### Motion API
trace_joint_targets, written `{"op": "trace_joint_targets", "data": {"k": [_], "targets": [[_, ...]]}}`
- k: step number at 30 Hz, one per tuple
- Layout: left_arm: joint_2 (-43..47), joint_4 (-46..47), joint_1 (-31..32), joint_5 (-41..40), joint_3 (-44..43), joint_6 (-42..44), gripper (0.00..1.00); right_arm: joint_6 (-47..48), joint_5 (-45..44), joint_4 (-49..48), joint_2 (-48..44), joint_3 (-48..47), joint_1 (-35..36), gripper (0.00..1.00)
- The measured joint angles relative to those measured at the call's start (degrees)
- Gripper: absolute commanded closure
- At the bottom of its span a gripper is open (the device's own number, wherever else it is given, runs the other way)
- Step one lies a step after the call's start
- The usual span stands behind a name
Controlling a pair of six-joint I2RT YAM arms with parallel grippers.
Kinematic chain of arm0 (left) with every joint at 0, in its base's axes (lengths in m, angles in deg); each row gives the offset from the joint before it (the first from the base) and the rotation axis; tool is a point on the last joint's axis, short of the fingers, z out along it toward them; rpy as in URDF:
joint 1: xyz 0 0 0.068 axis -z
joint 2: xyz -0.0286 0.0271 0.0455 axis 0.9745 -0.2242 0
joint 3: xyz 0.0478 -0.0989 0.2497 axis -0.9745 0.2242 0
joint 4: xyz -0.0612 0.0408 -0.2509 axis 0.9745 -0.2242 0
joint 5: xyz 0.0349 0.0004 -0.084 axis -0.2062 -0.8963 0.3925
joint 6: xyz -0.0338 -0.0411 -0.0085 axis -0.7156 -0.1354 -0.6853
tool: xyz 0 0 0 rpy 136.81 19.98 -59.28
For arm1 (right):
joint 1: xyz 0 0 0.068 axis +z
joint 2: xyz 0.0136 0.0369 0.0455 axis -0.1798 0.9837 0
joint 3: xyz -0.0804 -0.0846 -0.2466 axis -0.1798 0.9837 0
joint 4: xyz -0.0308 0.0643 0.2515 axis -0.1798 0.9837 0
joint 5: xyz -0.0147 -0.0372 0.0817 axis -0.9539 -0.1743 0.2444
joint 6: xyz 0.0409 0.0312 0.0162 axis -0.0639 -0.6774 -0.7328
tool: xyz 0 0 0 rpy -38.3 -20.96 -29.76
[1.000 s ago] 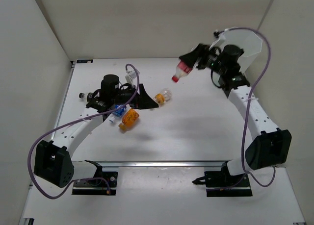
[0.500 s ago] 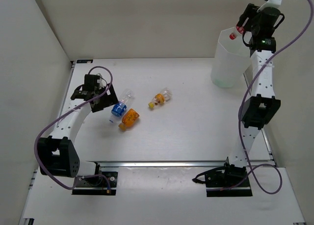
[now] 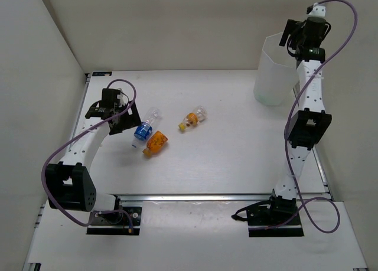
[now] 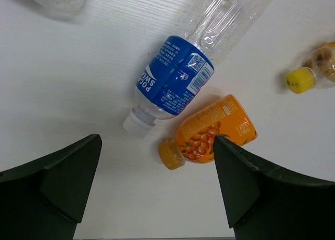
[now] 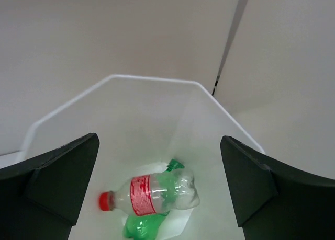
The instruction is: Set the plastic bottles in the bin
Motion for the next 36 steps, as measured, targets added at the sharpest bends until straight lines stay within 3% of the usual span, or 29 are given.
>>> {"op": "trace_joint_targets", "data": {"k": [6,11,16,22,28,36], "targets": [[0.0,0.0,1.2,0.7,0.0,1.3,0.01,-2.1,3.1,2.6,-13.8,5.1,4.5,0.01],[1.7,0.2,1.4,1.7,2.0,2.2,0.01,-5.3,-1.1,6.4,-25.4,14.4,21.3,0.01],[6.4,0.0,2.2,0.7,6.2,2.0,0.01,-14.8,-7.1,8.6,-29.0,29.0,36.4,0.01],[12.1,-0.2,4.5,0.5,9.5,2.1,0.01,-29.8,-15.9,13.3,-22.3,38.8,43.2,0.01],[15.3,-1.8,4.5,0.1,11.8,2.7,0.01,-42.7,-21.6,14.1,-12.0,39.1,46.8,0.01],[16.0,-3.7,4.6,0.1,13.2,3.8,0.01,-53.9,-21.9,13.3,-4.2,38.7,47.7,0.03]]}}
